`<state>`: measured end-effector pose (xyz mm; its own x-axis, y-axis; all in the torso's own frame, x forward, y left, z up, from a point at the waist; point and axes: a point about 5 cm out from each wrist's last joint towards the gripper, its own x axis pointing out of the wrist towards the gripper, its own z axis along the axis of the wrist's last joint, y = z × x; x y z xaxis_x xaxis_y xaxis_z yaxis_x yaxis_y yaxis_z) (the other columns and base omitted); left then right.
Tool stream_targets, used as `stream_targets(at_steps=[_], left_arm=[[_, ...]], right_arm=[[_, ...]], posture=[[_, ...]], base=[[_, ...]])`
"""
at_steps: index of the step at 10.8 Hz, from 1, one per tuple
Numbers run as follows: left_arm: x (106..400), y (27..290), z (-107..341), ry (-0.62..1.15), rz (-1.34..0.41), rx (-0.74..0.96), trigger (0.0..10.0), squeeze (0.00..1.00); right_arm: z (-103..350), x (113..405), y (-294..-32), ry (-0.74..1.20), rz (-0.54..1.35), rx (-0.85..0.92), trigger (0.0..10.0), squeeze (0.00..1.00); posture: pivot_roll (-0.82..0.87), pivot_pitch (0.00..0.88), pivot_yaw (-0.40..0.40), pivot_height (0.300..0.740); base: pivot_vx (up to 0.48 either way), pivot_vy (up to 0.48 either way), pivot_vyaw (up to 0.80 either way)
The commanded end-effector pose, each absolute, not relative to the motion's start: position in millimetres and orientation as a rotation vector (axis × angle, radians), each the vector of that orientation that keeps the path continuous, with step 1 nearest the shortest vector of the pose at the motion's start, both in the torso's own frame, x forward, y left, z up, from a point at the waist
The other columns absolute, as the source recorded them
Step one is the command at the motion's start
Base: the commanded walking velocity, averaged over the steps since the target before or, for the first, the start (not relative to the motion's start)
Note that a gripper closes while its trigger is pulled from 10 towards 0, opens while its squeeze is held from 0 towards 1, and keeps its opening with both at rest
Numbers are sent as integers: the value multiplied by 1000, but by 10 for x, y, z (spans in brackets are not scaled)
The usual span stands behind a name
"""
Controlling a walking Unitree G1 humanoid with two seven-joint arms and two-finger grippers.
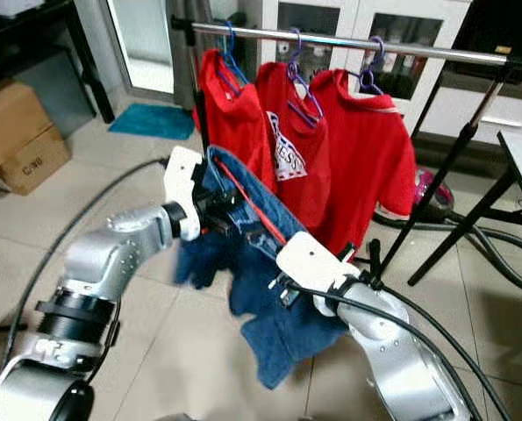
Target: Hang hanger
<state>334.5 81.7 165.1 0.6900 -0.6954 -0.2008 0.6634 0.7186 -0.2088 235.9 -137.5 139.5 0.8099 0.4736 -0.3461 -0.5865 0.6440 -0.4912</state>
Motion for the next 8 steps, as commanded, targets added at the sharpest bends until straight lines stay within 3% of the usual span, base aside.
stream_targets(at_steps=[1,4,7,8], left_arm=[[3410,953,1849,197,-710,-22,0,0],[3409,1184,1646,272,-597,118,0,0],[3351,1240,1416,330,-560,154,0,0],[3377,1285,1372,315,-499,146,0,0]], right_arm=[[1295,2312,-1485,276,629,-584,10000,0],[1498,2269,-1626,242,718,-461,10000,0],[1704,2387,-1793,168,634,-338,10000,0],[1740,2350,-1770,142,688,-287,10000,0]], posture=[[-82,0,52,740],[-88,0,55,740],[-87,0,53,740],[-86,0,53,740]], base=[[0,0,0],[0,0,0],[0,0,0],[0,0,0]])
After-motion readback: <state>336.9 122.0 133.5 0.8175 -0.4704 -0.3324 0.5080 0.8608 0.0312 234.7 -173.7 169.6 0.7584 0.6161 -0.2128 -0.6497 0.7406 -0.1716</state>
